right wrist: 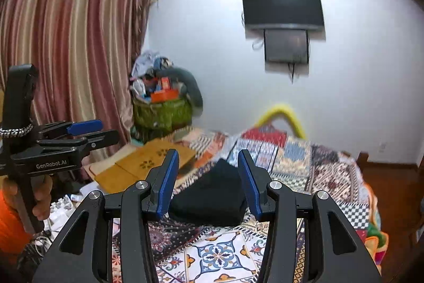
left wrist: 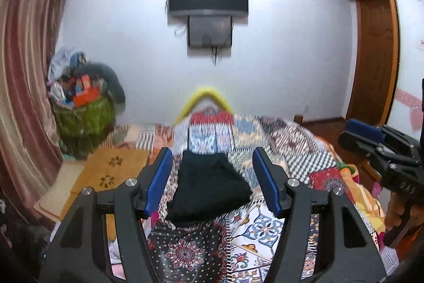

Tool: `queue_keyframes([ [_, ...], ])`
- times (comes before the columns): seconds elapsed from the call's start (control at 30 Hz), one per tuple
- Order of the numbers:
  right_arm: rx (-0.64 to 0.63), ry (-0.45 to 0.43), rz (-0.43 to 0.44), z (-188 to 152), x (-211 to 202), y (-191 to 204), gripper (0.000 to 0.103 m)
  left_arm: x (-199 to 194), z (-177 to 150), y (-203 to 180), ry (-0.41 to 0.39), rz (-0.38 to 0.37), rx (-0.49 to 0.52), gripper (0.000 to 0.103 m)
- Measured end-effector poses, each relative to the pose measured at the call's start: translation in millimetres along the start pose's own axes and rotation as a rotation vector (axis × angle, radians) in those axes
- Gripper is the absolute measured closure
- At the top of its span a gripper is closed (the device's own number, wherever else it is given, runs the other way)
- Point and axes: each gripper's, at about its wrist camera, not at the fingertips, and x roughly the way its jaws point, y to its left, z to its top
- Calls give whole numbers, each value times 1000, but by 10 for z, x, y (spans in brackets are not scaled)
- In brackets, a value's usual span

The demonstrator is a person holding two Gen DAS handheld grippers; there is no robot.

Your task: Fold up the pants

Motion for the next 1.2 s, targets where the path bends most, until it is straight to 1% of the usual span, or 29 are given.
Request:
queue_keyframes([
  [0.1,6,-43,10,-59,-184,85,61,-330,-78,-170,-87,13,28,40],
  [0.13,2,-61,5,-90,-251,127,61,-448,-120,-240,-119,12,43,37],
  [0.2,-6,-89,-12,-123,-332,181,61,-589,-171,-315,-163,27,52,30],
  [0.27,-6,-111,-22,-162,-400,237,60,-732,-226,-373,-206,39,46,14],
  [0.33,-9,-117,-27,-191,-434,256,60,-819,-259,-374,-225,27,23,6],
  [0.37,-12,-125,-45,-221,-445,279,60,-845,-279,-368,-229,21,14,4],
  [0.4,-15,-130,-54,-239,-474,294,60,-859,-297,-356,-231,14,2,3],
  [0.43,-13,-133,-61,-255,-513,308,55,-865,-309,-344,-230,13,-5,3],
  [0.47,2,-132,-64,-271,-516,306,44,-861,-326,-327,-226,18,-16,2],
  [0.5,14,-134,-61,-284,-549,318,38,-877,-344,-317,-223,17,-23,2],
  [0.53,28,-138,-58,-289,-555,302,26,-878,-354,-299,-220,16,-29,1],
  [0.57,38,-147,-62,-295,-575,294,20,-863,-364,-274,-214,16,-37,0],
  [0.6,41,-156,-76,-297,-606,293,18,-859,-377,-271,-210,16,-41,0],
  [0.63,35,-158,-91,-289,-605,297,13,-854,-389,-264,-205,16,-45,0],
  [0.67,27,-158,-102,-293,-622,308,5,-842,-400,-251,-202,18,-48,0],
  [0.7,16,-157,-116,-293,-629,322,2,-831,-411,-241,-199,23,-52,0],
  [0.73,7,-161,-126,-284,-625,329,0,-842,-432,-258,-197,26,-53,0],
  [0.8,2,-163,-132,-287,-644,349,0,-831,-455,-248,-193,28,-55,0],
  [1.2,20,-148,-121,-346,-634,348,0,-772,-549,-213,-171,28,-56,0],
])
